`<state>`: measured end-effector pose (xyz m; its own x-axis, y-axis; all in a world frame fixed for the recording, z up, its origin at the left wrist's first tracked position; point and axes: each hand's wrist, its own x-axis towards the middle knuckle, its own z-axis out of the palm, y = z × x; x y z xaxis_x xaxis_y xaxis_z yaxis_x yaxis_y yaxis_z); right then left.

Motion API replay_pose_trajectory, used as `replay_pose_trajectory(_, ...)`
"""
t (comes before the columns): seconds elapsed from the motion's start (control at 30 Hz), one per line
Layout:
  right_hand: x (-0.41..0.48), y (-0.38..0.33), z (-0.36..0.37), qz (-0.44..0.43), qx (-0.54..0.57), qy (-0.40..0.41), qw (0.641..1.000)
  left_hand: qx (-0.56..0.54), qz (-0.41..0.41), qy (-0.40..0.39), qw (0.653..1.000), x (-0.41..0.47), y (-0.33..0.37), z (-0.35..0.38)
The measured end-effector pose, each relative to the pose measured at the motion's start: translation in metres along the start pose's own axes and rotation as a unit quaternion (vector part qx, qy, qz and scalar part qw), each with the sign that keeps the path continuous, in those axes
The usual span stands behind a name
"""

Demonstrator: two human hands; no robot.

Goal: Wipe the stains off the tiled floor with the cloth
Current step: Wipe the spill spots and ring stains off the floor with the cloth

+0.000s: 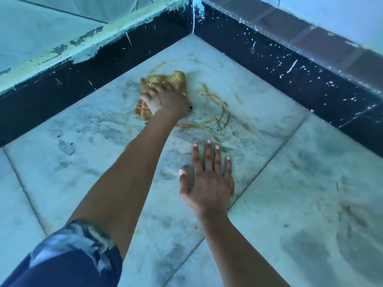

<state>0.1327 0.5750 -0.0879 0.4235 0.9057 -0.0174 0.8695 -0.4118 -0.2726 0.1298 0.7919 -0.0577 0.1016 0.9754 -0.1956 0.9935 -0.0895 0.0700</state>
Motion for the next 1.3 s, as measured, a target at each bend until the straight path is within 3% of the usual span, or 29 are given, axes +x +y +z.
replay_pose_trajectory(0.1,0.0,0.001,0.001,-0.014,-0.012,-0.017,1.0,-0.001,0.14,-0.025,0.99,-0.01,-0.005,0.0)
replay_pose_trajectory(0.17,-0.001,0.002,0.0,-0.015,-0.017,-0.013,1.0,-0.018,0.166,-0.041,0.985,0.004,-0.024,-0.004)
replay_pose_trajectory(0.33,0.001,0.003,-0.001,-0.016,-0.042,-0.042,0.998,-0.061,0.026,-0.038,0.997,0.028,-0.101,-0.016)
replay_pose_trajectory(0.47,0.0,0.002,0.001,-0.012,-0.046,-0.041,0.998,-0.097,-0.087,0.004,0.991,-0.025,-0.169,-0.003)
replay_pose_trajectory(0.53,0.0,0.002,0.001,-0.011,-0.05,-0.041,0.998,-0.107,-0.134,0.031,0.985,-0.069,-0.171,0.011)
replay_pose_trajectory(0.63,0.0,0.002,0.0,-0.01,-0.06,-0.043,0.997,-0.088,-0.051,0.035,0.994,-0.112,-0.138,0.028)
replay_pose_trajectory(0.7,0.0,0.001,-0.001,-0.01,-0.062,-0.041,0.997,-0.072,0.04,0.016,0.997,-0.105,-0.131,0.024)
replay_pose_trajectory(0.77,0.001,0.003,-0.003,-0.011,-0.059,-0.039,0.997,-0.06,0.07,-0.009,0.996,-0.075,-0.148,0.012)
replay_pose_trajectory(0.93,0.001,0.004,-0.002,-0.011,-0.071,-0.047,0.996,-0.088,-0.122,-0.011,0.989,-0.062,-0.235,0.002)
replay_pose_trajectory(1.07,0.001,0.004,-0.002,-0.013,-0.078,-0.056,0.995,-0.108,-0.222,0.046,0.968,-0.128,-0.223,0.024)
replay_pose_trajectory(1.23,0.001,0.002,-0.002,-0.016,-0.067,-0.048,0.996,-0.063,-0.01,0.023,0.998,-0.164,-0.17,0.032)
replay_pose_trajectory(1.3,0.001,0.004,-0.001,-0.016,-0.064,-0.04,0.997,-0.057,0.015,0.001,0.998,-0.13,-0.191,0.018)
